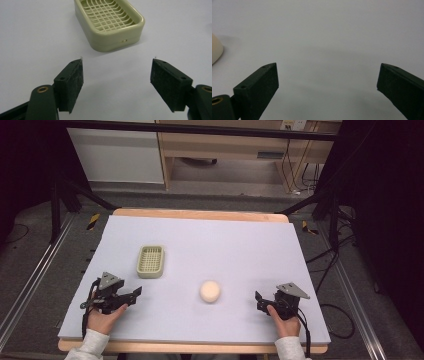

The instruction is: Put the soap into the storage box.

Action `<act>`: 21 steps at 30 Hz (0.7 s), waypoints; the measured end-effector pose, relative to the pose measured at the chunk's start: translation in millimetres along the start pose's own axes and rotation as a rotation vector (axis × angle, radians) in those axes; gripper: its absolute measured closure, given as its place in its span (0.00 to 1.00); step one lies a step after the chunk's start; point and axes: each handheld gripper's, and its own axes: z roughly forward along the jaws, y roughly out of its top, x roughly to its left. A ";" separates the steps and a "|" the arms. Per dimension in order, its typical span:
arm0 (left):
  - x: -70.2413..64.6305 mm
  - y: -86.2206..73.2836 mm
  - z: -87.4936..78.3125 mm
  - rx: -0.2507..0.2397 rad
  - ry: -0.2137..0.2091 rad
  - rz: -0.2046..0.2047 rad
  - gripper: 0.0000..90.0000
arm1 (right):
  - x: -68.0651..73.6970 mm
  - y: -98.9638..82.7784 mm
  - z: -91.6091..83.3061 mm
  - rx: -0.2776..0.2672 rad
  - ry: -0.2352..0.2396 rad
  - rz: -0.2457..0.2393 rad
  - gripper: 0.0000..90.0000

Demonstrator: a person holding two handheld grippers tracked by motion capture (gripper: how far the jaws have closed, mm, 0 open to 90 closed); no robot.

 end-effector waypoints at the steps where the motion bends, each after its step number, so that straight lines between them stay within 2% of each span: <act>1: -1.4 0.3 -0.3 -0.001 -0.002 0.002 0.30 | 0.4 -0.1 0.4 0.003 -0.002 -0.004 0.05; 7: -10.3 2.3 -1.5 -0.015 -0.028 0.009 0.31 | 3.0 0.1 2.4 0.019 -0.012 -0.031 0.05; 21: -24.3 5.6 -2.4 -0.024 -0.058 0.023 0.34 | 3.6 0.1 3.1 0.027 -0.004 -0.041 0.05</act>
